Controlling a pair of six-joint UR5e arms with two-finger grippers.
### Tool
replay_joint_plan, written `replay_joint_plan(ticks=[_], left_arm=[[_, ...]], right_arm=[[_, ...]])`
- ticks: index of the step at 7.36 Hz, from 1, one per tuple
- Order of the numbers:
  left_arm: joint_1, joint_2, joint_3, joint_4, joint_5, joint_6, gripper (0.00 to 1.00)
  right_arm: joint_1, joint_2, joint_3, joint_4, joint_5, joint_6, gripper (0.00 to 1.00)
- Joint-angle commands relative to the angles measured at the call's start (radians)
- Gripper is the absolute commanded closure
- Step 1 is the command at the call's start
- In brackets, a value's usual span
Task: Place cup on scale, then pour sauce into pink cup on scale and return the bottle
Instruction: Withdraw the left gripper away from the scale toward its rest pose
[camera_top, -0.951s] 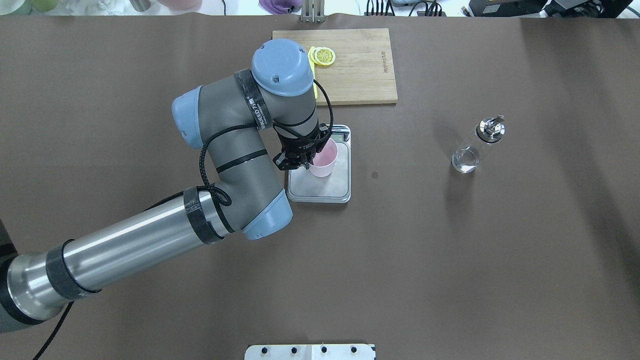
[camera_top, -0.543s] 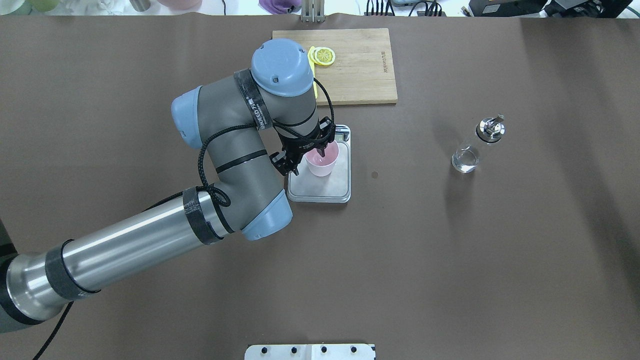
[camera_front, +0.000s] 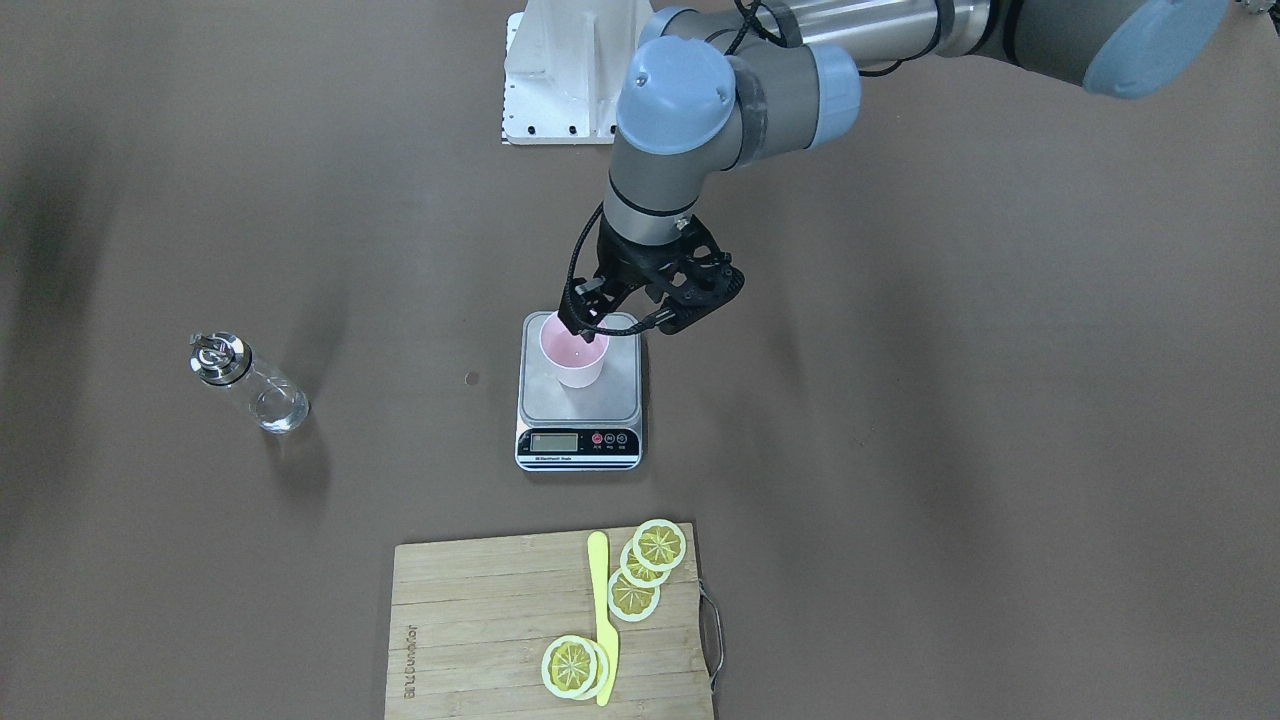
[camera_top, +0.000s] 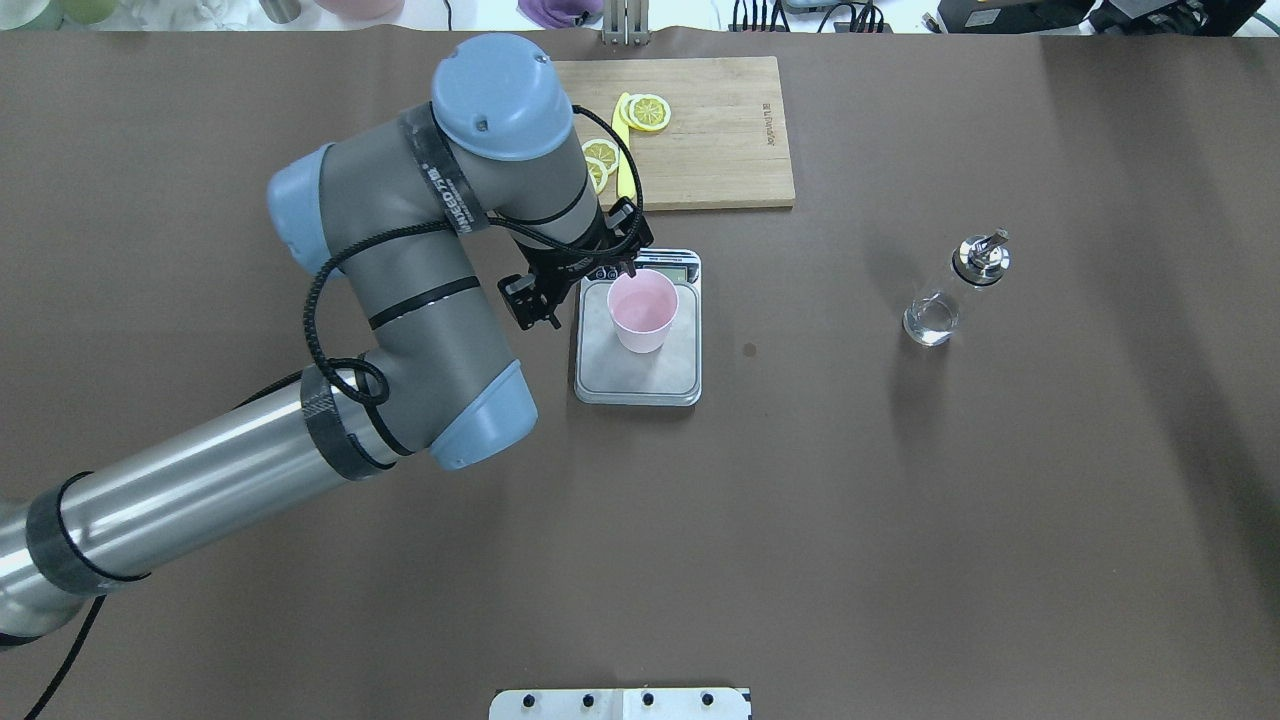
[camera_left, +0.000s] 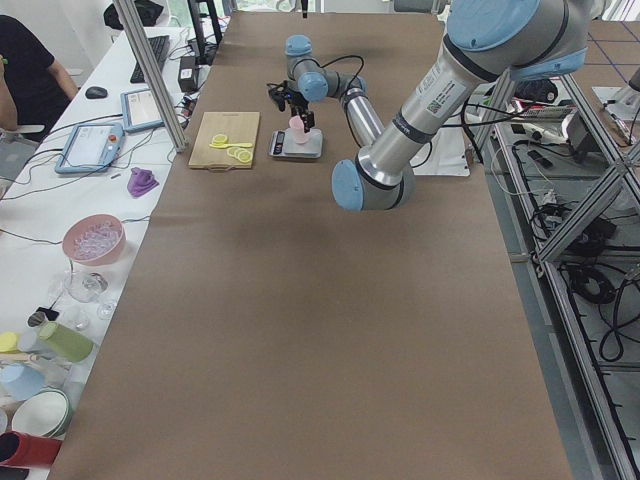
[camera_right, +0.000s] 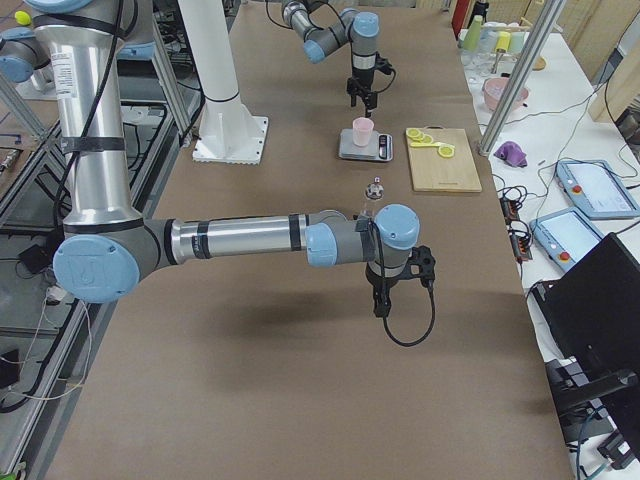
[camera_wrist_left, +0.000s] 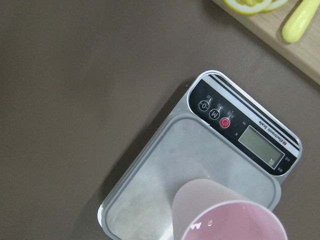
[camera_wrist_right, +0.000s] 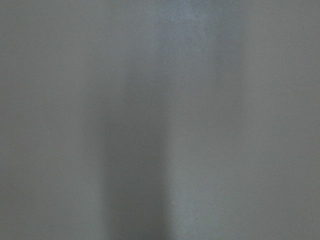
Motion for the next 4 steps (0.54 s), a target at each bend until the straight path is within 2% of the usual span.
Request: replay_joint_plan(ticks=[1, 2, 3, 4], left_arm=[[-0.082, 0.028, -0.13, 0.1, 0.005, 0.142, 0.02], [-0.128, 0.025, -0.204, 0.102, 0.019, 0.169, 0.02], [-0.189, 0.021, -0.217, 0.1, 0.007, 0.245, 0.02], [-0.235, 0.078, -0.214, 0.068, 0.004, 0.325, 0.02]], right_arm=[[0.0, 0.008, 0.016, 0.0, 0.014, 0.001, 0.0], [0.0, 0.011, 0.016, 0.0, 0.023, 0.001, 0.0], [-0.001, 0.031, 0.014, -0.011, 0.044, 0.001, 0.0], [-0.001, 0.049, 0.024, -0.013, 0.056, 0.008, 0.0]])
